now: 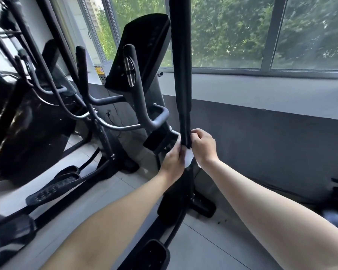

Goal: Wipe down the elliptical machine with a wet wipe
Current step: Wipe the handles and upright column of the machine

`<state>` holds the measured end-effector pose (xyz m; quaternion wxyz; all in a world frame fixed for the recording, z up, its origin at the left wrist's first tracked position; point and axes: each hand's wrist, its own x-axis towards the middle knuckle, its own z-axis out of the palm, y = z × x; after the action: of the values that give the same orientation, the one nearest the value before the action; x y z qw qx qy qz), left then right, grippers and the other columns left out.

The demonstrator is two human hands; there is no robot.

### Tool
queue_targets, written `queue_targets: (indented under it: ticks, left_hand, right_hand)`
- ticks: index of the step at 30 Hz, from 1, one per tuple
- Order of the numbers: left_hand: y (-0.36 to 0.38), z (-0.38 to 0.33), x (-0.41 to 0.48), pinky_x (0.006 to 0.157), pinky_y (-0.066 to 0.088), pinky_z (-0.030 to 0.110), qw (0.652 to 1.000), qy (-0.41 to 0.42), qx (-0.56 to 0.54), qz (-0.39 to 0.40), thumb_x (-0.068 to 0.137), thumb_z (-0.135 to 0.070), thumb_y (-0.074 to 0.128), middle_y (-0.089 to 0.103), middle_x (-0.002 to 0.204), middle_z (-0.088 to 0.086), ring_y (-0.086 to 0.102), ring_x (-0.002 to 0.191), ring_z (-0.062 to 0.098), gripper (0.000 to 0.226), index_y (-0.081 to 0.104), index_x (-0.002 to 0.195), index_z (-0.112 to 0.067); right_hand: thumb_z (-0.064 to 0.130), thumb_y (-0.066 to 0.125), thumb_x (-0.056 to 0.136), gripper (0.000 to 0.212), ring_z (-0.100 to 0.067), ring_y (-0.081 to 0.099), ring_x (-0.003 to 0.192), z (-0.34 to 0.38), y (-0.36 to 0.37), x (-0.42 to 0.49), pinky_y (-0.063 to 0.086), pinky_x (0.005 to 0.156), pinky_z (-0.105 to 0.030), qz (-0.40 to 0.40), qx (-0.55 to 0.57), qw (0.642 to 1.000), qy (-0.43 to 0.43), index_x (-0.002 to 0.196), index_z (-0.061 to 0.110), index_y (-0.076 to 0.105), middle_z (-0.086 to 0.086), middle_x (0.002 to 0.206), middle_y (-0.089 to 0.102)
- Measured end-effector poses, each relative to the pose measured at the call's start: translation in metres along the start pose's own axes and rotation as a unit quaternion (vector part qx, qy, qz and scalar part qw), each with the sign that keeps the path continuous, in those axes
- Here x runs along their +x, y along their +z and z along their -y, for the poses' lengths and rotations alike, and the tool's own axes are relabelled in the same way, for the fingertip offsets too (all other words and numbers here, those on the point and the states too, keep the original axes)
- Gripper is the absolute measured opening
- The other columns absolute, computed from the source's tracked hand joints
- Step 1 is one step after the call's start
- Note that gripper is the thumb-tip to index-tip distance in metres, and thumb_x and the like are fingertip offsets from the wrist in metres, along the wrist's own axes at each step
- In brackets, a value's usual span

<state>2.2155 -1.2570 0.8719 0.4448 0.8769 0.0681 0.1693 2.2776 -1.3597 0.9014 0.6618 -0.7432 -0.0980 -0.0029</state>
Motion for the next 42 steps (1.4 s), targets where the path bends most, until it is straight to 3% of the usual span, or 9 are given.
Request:
queue_targets:
  ticks: [3, 6, 9, 12, 19, 23, 28, 32, 42]
  left_hand:
    - [0.000, 0.001, 0.000, 0.087, 0.040, 0.004, 1.000, -0.015, -0.008, -0.015, 0.108, -0.028, 0.043, 0.067, 0.115, -0.017, 0.060, 0.106, 0.003, 0.039, 0.050, 0.144, -0.039]
    - [-0.001, -0.012, 0.011, 0.098, 0.049, 0.025, 0.996, 0.000, -0.012, -0.091, 0.105, -0.032, 0.049, 0.072, 0.116, -0.007, 0.065, 0.107, 0.009, 0.037, 0.054, 0.142, -0.036]
    - [-0.006, -0.035, 0.025, 0.087, 0.038, 0.001, 0.985, 0.024, -0.031, -0.166, 0.104, -0.030, 0.056, 0.071, 0.124, 0.005, 0.060, 0.109, 0.007, 0.043, 0.055, 0.146, -0.018]
    - [-0.004, -0.045, 0.031, 0.081, 0.035, -0.003, 0.982, 0.036, -0.034, -0.180, 0.104, -0.033, 0.056, 0.072, 0.122, 0.005, 0.061, 0.108, 0.009, 0.043, 0.056, 0.143, -0.014]
    - [0.014, -0.017, 0.026, 0.100, 0.050, 0.049, 0.994, -0.058, -0.031, -0.086, 0.088, -0.074, 0.035, 0.072, 0.113, -0.008, 0.066, 0.111, 0.019, 0.069, 0.047, 0.142, -0.034]
    - [0.005, -0.009, 0.021, 0.104, 0.047, 0.043, 0.998, -0.019, -0.039, -0.040, 0.090, -0.039, 0.037, 0.068, 0.124, -0.007, 0.061, 0.117, 0.017, 0.066, 0.028, 0.155, -0.045]
    - [-0.008, -0.013, 0.026, 0.086, 0.043, 0.013, 0.990, 0.095, -0.016, -0.107, 0.101, -0.002, 0.039, 0.068, 0.109, 0.018, 0.062, 0.094, 0.023, 0.064, 0.030, 0.160, -0.023]
    - [-0.015, -0.020, 0.024, 0.091, 0.033, 0.000, 0.988, 0.116, -0.034, -0.098, 0.109, -0.013, 0.041, 0.062, 0.129, 0.001, 0.055, 0.113, 0.006, 0.052, 0.031, 0.160, -0.019]
    - [-0.016, 0.004, 0.017, 0.111, 0.034, 0.021, 0.988, 0.030, -0.113, 0.100, 0.106, -0.038, 0.042, 0.054, 0.144, -0.019, 0.048, 0.135, 0.000, 0.061, 0.016, 0.160, -0.045]
  right_hand:
    - [0.019, 0.047, 0.093, 0.030, -0.009, 0.065, 0.072, 0.005, -0.003, 0.001, 0.047, 0.056, -0.016, 0.014, -0.016, 1.000, 0.009, 0.085, 0.025, 0.075, 0.006, 0.078, 0.073]
    - [0.019, 0.048, 0.093, 0.028, -0.015, 0.067, 0.077, 0.008, -0.008, 0.003, 0.049, 0.057, -0.022, 0.028, -0.041, 0.999, 0.014, 0.091, 0.024, 0.076, 0.005, 0.084, 0.074]
    - [0.019, 0.049, 0.093, 0.026, -0.011, 0.066, 0.084, 0.009, -0.013, 0.007, 0.046, 0.063, -0.022, 0.033, -0.046, 0.998, 0.010, 0.094, 0.023, 0.075, 0.006, 0.090, 0.074]
    - [0.018, 0.050, 0.094, 0.026, -0.008, 0.066, 0.092, 0.012, -0.019, 0.008, 0.049, 0.074, -0.022, 0.028, -0.018, 0.999, 0.003, 0.094, 0.022, 0.075, 0.008, 0.092, 0.074]
    - [0.015, 0.055, 0.090, 0.024, -0.010, 0.069, 0.085, 0.014, -0.022, 0.009, 0.056, 0.077, -0.026, 0.075, -0.036, 0.996, 0.028, 0.088, 0.024, 0.078, 0.007, 0.087, 0.076]
    - [0.013, 0.054, 0.086, 0.026, -0.013, 0.071, 0.087, 0.013, -0.023, 0.007, 0.059, 0.083, -0.031, 0.072, -0.046, 0.996, 0.035, 0.084, 0.025, 0.078, 0.008, 0.084, 0.077]
    - [0.011, 0.050, 0.091, 0.027, -0.010, 0.068, 0.088, 0.016, -0.025, 0.001, 0.051, 0.068, -0.018, 0.054, -0.052, 0.997, 0.025, 0.089, 0.024, 0.074, 0.005, 0.094, 0.075]
    - [0.015, 0.049, 0.091, 0.028, -0.011, 0.069, 0.087, 0.015, -0.016, 0.000, 0.052, 0.073, -0.022, 0.034, -0.049, 0.998, 0.028, 0.096, 0.024, 0.075, 0.007, 0.094, 0.075]
    - [0.019, 0.055, 0.094, 0.025, 0.001, 0.069, 0.084, 0.002, 0.002, -0.022, 0.048, 0.067, -0.010, -0.030, -0.013, 0.999, 0.038, 0.097, 0.029, 0.077, 0.014, 0.089, 0.076]
